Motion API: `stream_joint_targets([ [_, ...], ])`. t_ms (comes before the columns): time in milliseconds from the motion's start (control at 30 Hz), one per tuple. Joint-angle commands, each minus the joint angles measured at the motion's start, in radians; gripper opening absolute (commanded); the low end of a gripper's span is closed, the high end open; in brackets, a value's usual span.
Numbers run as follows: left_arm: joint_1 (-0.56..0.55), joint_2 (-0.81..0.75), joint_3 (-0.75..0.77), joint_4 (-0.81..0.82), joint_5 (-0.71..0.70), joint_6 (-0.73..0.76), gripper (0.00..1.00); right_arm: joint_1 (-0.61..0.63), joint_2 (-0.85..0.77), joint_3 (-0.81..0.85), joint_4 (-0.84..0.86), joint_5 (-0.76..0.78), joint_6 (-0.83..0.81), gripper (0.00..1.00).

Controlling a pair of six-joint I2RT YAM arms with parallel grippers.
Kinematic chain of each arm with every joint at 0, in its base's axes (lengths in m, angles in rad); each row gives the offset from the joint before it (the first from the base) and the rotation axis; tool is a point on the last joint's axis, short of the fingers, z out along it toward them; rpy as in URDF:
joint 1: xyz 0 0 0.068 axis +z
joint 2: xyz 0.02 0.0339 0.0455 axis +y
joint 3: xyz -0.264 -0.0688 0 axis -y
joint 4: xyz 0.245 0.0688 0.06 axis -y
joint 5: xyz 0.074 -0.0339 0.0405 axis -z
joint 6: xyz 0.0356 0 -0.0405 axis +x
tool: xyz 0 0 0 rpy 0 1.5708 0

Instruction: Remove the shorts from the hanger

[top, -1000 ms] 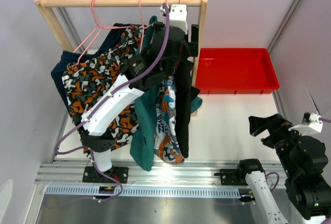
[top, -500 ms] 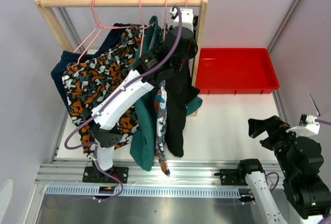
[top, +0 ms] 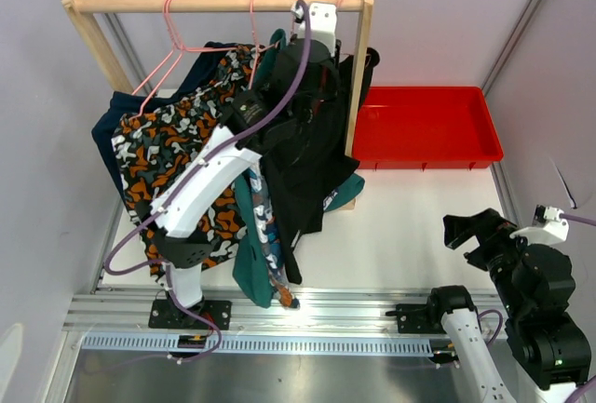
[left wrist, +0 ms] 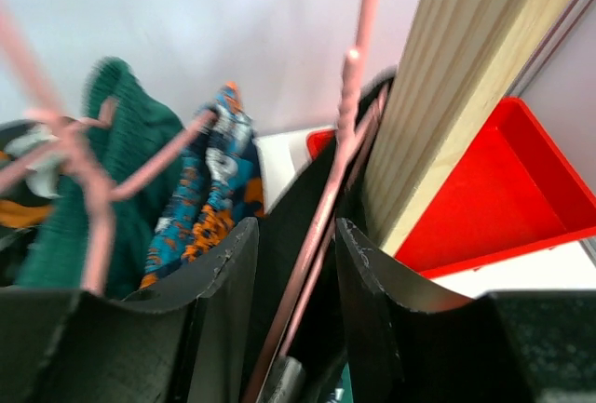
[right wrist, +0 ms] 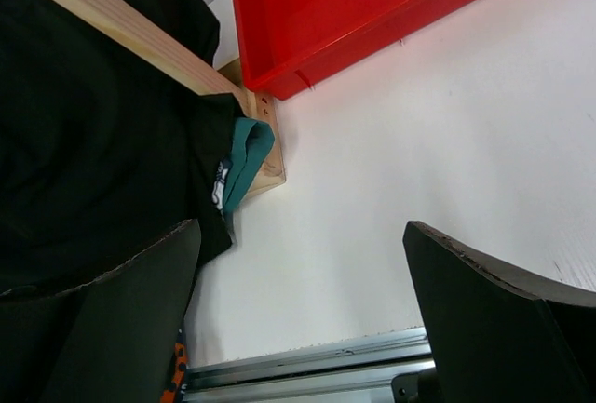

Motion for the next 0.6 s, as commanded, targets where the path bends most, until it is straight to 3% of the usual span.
stream_joint_targets([
  [0, -0.01, -0.152, 0.079, 0.058, -0.014, 0.105, 0.0, -0.003, -0.01, -0.008, 0.047, -0.018, 0.002, 1.0],
  [333, -0.01, -0.235, 0.07, 0.123, -0.057, 0.197, 0.0, -0.003, -0.002, -0.026, 0.09, -0.027, 0.013, 1.0],
  [567, -0.011, -0.28, 0.032, 0.109, -0.044, 0.183, 0.0, -0.003, -0.011, -0.031, 0.087, -0.019, 0.005, 0.99],
])
